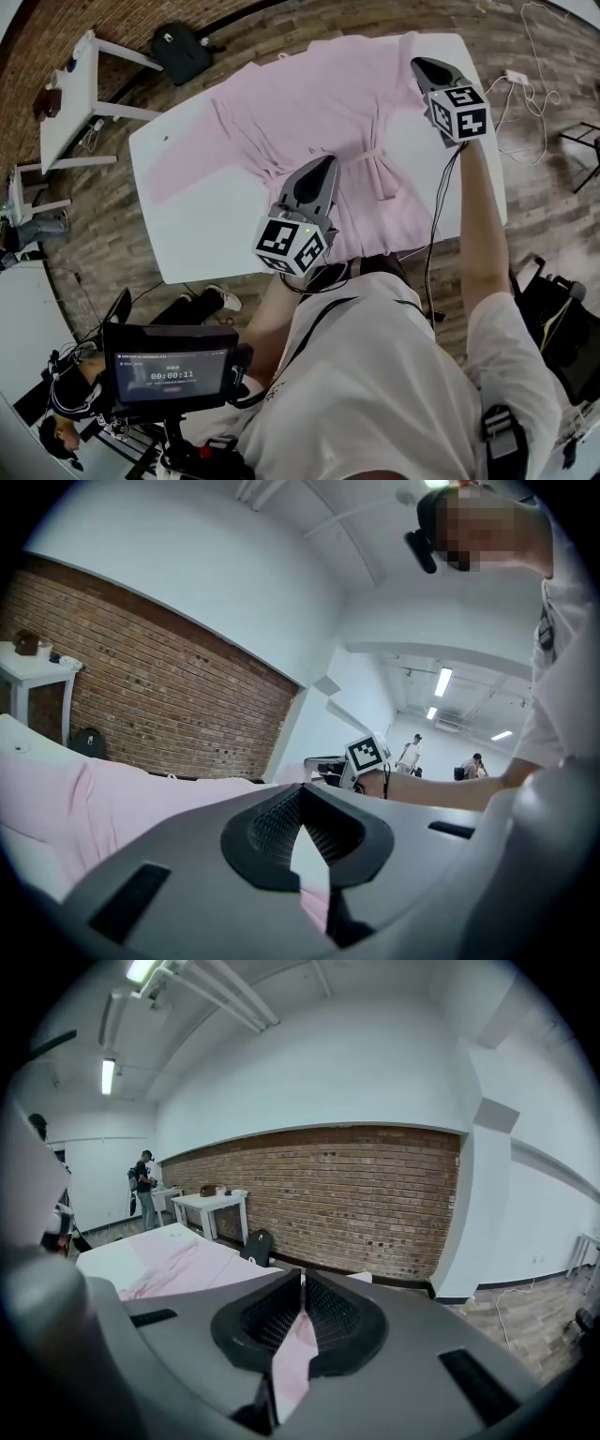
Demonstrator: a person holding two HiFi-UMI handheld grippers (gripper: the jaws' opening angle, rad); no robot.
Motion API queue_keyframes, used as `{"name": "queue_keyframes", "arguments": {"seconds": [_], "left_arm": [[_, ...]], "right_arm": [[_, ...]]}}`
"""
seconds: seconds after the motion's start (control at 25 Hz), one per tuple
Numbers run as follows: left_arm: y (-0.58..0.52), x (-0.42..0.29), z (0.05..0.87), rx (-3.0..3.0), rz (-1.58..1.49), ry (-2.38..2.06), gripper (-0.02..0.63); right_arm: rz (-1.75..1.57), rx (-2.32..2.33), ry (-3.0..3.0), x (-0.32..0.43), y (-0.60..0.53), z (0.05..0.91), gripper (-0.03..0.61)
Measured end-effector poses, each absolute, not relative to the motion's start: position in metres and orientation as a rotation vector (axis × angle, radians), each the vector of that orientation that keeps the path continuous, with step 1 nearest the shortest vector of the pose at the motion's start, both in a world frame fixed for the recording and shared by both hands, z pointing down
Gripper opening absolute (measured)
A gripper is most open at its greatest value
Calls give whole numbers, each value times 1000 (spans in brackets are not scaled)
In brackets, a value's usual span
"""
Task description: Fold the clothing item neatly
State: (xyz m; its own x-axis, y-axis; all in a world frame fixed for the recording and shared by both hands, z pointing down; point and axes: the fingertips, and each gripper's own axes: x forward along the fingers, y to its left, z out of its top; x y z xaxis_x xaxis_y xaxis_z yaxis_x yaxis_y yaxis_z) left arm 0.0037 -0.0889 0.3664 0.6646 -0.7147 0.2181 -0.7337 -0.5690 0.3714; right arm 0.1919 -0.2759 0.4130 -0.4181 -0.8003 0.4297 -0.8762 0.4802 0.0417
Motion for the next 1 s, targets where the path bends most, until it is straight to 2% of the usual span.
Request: {"name": "queue_keyframes", "arguments": {"seconds": [0.4, 1.0], "left_arm": [[-89, -46, 361, 2410, 32, -1192, 2], [-81, -81, 367, 2390, 12, -1230, 2]], "right_arm": [[241, 1304, -2375, 120, -284, 405, 21], [221, 1235, -2397, 68, -280, 410, 21]]}}
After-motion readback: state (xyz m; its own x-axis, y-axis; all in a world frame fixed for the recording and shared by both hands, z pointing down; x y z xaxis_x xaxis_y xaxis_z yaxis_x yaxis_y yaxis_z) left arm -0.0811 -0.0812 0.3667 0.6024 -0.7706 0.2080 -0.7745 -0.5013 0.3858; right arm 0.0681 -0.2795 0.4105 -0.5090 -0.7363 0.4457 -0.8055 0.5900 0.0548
